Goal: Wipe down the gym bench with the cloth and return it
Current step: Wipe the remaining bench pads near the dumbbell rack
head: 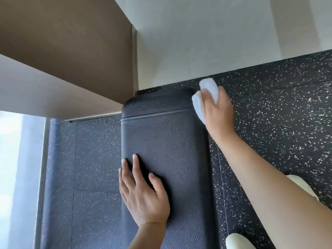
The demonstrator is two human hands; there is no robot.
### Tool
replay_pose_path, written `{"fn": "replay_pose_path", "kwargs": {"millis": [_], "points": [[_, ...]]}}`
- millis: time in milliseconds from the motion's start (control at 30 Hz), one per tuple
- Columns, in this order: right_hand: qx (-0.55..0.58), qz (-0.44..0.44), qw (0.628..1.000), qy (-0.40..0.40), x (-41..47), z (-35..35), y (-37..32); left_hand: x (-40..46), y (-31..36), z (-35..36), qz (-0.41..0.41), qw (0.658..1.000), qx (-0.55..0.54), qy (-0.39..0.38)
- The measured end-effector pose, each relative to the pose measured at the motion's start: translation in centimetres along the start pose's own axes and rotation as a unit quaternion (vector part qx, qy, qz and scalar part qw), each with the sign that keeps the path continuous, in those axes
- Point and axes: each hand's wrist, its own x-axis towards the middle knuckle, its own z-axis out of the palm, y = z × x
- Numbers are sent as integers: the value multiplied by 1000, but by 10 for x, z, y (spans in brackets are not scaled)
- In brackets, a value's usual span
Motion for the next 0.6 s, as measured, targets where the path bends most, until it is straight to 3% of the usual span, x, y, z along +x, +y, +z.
{"fn": "replay_pose_path", "kwargs": {"millis": [367,600], "points": [[21,25,999,3,-95,-23,19,0,1,1,8,1000,6,11],[43,33,998,10,-31,-7,-4,0,2,1,6,1000,6,13]]}}
